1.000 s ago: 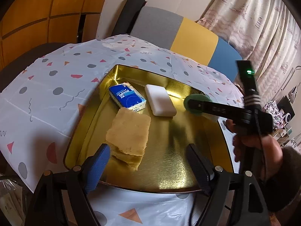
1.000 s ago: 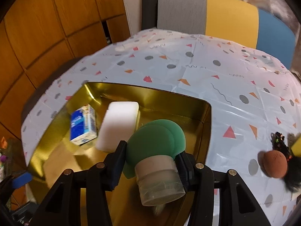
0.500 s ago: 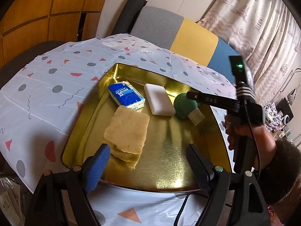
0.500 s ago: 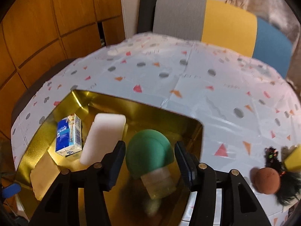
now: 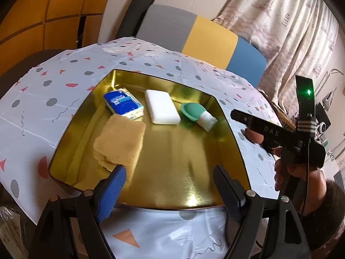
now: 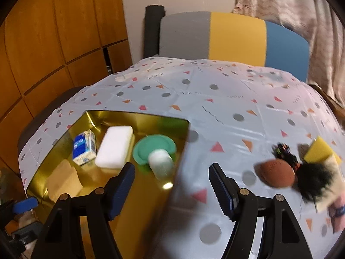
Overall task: Organize rigid objects
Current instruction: 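Lower the green-capped bottle into the tray and open the right gripper, then move the left gripper to the brown egg sponge while the right grasps the pink dishcloth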
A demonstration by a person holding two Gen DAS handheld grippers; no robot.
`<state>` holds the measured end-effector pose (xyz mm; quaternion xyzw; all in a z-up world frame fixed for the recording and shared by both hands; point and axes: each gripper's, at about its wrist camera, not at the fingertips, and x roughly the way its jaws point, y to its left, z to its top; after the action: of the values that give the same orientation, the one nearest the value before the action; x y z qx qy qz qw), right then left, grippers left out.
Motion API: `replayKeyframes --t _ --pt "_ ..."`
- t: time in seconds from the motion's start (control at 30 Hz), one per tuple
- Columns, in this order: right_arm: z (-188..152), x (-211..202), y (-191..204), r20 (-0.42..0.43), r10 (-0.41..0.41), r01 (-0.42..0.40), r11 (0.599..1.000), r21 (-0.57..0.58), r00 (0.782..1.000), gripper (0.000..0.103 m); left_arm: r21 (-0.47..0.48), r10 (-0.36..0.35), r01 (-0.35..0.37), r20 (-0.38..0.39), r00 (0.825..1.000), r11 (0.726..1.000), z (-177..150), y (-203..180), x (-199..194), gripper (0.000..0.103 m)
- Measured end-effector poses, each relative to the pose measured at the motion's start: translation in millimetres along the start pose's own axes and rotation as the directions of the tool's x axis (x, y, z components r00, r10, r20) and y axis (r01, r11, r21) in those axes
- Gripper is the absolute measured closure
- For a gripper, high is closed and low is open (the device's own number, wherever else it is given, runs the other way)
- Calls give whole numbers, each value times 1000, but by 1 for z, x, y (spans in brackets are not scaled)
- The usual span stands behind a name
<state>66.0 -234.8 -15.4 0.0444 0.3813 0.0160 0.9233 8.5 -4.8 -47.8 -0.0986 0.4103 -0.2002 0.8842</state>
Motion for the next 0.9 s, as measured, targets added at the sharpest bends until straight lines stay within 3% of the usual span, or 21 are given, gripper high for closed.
replayKeyframes --t 0.47,0.67,0.9 --pt "-79 -32 -71 -63 -60 69 985 161 996 28 106 -58 64 -51 997 992 -12 -46 4 20" --pt "-117 -58 -120 -60 -144 154 964 219 988 28 175 -73 87 -85 994 981 -18 -76 10 20" --pt "-130 -86 -211 -72 -328 334 895 295 942 28 257 -91 121 -126 988 959 -26 -114 17 20"
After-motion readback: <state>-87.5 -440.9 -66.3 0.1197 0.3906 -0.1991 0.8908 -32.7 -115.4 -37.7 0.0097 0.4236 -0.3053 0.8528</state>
